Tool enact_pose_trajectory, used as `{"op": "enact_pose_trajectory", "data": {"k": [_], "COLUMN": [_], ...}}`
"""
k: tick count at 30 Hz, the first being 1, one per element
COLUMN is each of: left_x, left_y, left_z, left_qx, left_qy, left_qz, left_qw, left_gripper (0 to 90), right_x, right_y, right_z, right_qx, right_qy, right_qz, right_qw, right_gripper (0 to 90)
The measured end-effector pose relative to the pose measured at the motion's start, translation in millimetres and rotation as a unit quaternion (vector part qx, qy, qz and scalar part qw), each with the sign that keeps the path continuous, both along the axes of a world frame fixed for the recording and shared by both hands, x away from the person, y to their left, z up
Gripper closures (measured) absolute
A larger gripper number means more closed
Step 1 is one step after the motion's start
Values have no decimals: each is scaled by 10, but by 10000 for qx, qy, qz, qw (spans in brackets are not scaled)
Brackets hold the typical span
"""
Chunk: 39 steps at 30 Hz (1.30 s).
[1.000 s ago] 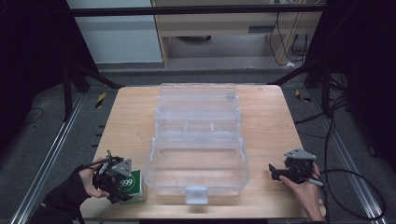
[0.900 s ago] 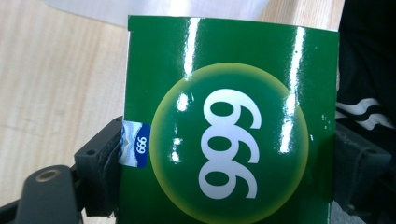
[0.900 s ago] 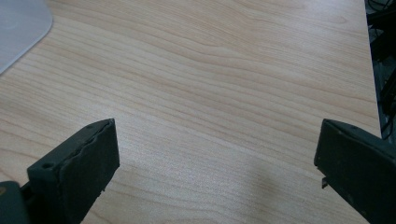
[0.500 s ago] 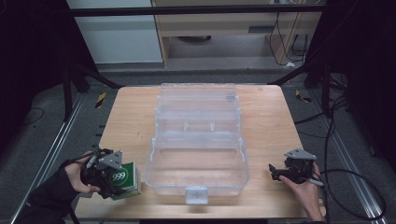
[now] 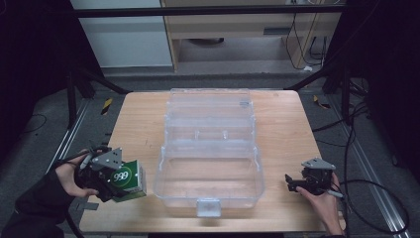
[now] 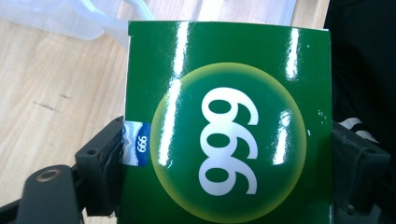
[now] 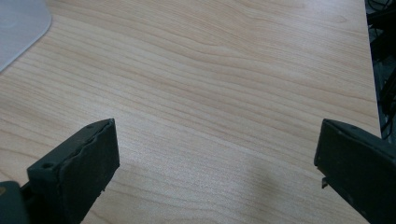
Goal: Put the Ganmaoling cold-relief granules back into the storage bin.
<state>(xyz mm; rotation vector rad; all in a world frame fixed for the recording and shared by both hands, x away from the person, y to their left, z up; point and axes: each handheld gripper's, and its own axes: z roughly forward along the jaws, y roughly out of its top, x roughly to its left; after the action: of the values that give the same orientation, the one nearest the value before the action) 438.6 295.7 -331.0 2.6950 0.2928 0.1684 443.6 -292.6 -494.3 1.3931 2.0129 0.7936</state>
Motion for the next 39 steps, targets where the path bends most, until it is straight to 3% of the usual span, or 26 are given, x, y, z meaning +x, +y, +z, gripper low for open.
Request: {"op": "enact_pose_trajectory", "data": {"k": [11, 27, 39], "left_x": [43, 137, 210], "left_y": [-135, -397, -665], "left_z": [174, 284, 299], "left_qx": [-16, -91, -15], "left_qy": [-127, -217, -249], "left_qz": [-146, -360, -635], "left_qw": [9998, 9991, 9977], "left_gripper": [148, 149, 149], "right_x": [3, 6, 7], "right_y": [-2, -10, -7], "right_z": [-3, -10, -15], "right_qx": [20, 50, 32], "right_qy": [4, 5, 18], "right_qz": [9, 0, 12], "right_qw": [10000, 10000, 10000], "right_gripper": [5, 6, 5]}}
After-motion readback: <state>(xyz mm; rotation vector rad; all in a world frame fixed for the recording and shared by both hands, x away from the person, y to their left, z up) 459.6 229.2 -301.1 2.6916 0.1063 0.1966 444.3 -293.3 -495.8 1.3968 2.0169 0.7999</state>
